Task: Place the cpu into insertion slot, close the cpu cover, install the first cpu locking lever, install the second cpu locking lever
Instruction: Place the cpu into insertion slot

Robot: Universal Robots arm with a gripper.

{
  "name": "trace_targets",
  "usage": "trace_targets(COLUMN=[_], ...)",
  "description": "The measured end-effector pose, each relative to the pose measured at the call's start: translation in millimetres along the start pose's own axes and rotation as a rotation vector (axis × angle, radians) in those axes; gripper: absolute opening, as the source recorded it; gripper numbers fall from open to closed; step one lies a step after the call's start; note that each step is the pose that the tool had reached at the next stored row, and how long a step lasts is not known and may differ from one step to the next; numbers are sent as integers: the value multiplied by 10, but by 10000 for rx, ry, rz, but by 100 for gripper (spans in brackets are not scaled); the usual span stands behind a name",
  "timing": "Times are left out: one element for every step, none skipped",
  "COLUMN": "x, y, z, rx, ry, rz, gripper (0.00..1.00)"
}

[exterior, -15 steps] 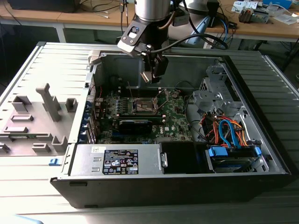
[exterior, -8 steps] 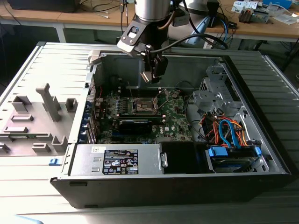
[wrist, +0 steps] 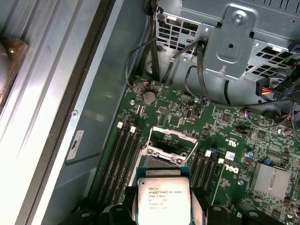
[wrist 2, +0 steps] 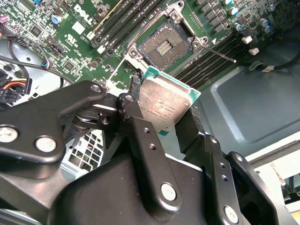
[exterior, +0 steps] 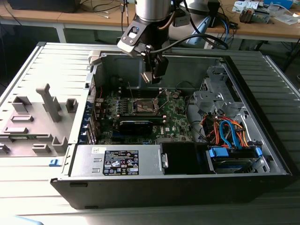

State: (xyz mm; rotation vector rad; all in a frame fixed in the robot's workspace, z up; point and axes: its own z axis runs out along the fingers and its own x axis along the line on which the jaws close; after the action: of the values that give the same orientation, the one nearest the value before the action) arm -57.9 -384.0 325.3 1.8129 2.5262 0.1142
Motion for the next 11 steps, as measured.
trace_targets(x=[0,0,0,0,0,0,0,0,0,0,0], y=[0,0,0,0,0,0,0,0,0,0,0], z=[0,0,0,0,0,0,0,0,0,1,1], rx=[0,0,-1,-1,-1,-1,-1,-1,-1,-2,-2], ry=[-1,-1,-3,-4,-5,-6,-6,-8,-8,-9,-10], rz=[9,20,30,42,52,67,76,90,99,110,126], gripper=[55,55,55,55,55,55,55,55,55,55,55])
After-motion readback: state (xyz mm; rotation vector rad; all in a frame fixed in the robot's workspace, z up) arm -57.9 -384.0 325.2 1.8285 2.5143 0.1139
